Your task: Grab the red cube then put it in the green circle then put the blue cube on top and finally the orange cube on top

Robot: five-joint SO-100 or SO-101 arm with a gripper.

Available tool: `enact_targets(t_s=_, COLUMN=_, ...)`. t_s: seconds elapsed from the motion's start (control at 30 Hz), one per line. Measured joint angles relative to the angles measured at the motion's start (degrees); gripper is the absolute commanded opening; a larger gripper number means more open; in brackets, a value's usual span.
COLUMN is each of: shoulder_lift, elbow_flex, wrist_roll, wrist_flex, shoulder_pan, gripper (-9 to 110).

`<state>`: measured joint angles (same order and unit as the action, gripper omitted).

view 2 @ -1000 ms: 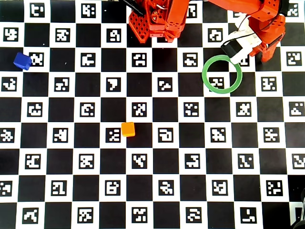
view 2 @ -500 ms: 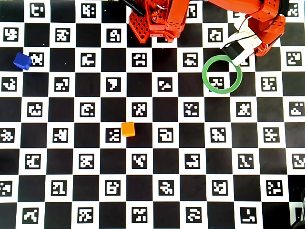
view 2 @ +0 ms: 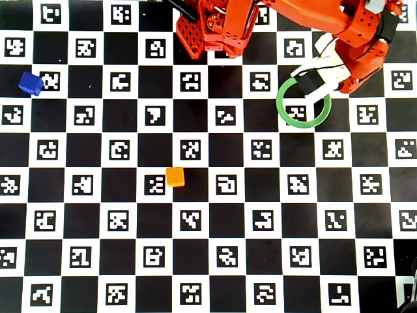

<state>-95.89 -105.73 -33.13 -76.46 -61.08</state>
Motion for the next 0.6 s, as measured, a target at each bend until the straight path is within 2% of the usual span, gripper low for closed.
enact_targets(t_s=0.3, shoulder_lift=-10.0, elbow_flex=-5.2, wrist_roll=-0.6, wrist_flex=-1.3, shoulder_pan=6.6, gripper=9)
enact_targets(t_s=0.6, shoulder_lift=-15.0, elbow_flex=-13.4, wrist_roll=-6.8, wrist_flex=2.5, shoulder_pan=8.7, gripper=8)
